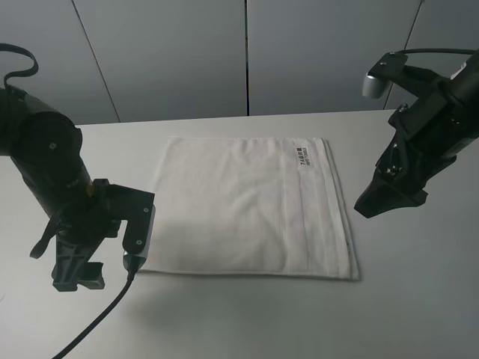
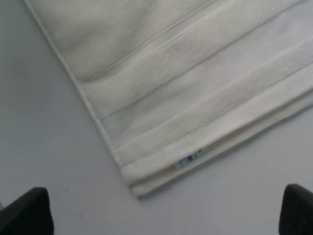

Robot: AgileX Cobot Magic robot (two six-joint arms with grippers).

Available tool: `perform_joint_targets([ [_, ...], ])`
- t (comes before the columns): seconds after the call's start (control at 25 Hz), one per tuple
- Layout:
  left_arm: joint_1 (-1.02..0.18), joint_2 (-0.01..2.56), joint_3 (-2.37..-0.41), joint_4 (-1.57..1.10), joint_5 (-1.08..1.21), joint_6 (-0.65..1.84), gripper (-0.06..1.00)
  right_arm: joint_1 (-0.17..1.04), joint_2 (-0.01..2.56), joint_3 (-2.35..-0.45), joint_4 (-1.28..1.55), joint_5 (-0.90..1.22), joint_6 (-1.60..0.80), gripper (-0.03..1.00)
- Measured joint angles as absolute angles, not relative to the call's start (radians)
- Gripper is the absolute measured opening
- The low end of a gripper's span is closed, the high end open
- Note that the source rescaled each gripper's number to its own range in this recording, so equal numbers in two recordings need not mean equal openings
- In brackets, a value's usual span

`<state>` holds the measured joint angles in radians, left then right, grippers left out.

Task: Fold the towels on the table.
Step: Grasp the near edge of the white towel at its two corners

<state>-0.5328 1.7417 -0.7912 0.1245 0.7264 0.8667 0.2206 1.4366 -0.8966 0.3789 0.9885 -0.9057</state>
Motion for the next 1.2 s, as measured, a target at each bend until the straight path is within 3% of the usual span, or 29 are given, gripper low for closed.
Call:
perform_joint_targets([
  [1.2,-0.553,1.873,-0.793,0.075,0.497,0.971,1.0,0.221,1.437,-0.897,0.402,0.968,-0.95,1.0],
])
